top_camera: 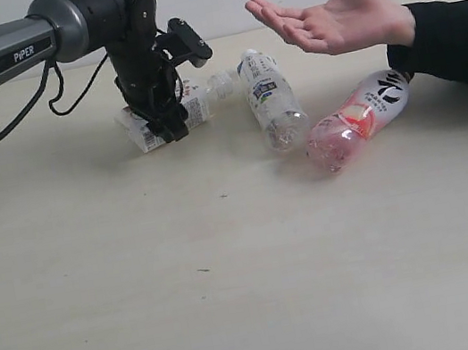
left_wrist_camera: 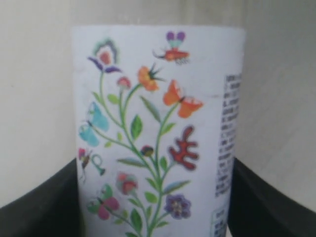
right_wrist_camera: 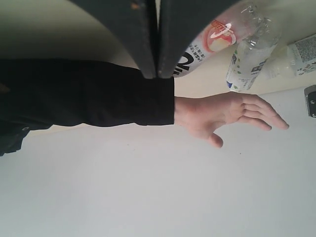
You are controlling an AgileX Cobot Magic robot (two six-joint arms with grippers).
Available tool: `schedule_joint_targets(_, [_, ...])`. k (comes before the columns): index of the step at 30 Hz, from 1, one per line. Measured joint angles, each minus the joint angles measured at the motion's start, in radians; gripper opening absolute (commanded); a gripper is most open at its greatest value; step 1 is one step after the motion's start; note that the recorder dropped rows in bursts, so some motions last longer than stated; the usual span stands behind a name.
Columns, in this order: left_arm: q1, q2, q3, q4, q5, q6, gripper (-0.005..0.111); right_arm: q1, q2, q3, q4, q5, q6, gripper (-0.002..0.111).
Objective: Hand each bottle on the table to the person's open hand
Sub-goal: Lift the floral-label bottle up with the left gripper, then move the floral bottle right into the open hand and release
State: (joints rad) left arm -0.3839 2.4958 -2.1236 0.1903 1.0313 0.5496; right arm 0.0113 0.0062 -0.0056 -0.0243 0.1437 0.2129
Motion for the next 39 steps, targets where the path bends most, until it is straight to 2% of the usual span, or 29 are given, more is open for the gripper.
schedule_joint_targets(7, [0.0, -0.056, 0.0, 0.026, 0.028, -0.067, 0.0, 0.0, 0.0, 0.0, 0.0, 0.0, 0.0, 0.0])
schedule_joint_targets(12, [-0.002, -0.157, 0.0, 0.033, 0.036, -0.223, 0.0, 0.0, 0.0, 0.0, 0.0, 0.0, 0.0, 0.0])
schedule_joint_targets(19, [-0.03, -0.277, 0.0, 0.035, 0.124, -0.363, 0.0, 0.0, 0.0, 0.0, 0.0, 0.0, 0.0, 0.0])
schedule_joint_targets(24, [-0.107, -0.341, 0.0, -0.027, 0.171, -0.502, 0.0, 0.0, 0.0, 0.0, 0.0, 0.0, 0.0, 0.0])
schedule_joint_targets(28, [-0.222, -0.348, 0.0, -0.049, 0.176, -0.563, 0.0, 0.0, 0.0, 0.0, 0.0, 0.0, 0.0, 0.0])
schedule_joint_targets(30, [-0.286, -0.348, 0.0, -0.055, 0.135, -0.637, 0.0, 0.0, 0.0, 0.0, 0.0, 0.0, 0.0, 0.0])
schedule_joint_targets(32, [-0.329, -0.348, 0.0, -0.065, 0.061, -0.787, 0.0, 0.0, 0.0, 0.0, 0.0, 0.0, 0.0, 0.0])
schedule_joint_targets(36, [-0.343, -0.346, 0.0, -0.113, -0.041, -1.051, 0.0, 0.0, 0.0, 0.0, 0.0, 0.0, 0.0, 0.0])
schedule_joint_targets(39, [-0.343, -0.33, 0.0, -0.151, -0.076, -1.15, 0.0, 0.0, 0.0, 0.0, 0.0, 0.0, 0.0, 0.0])
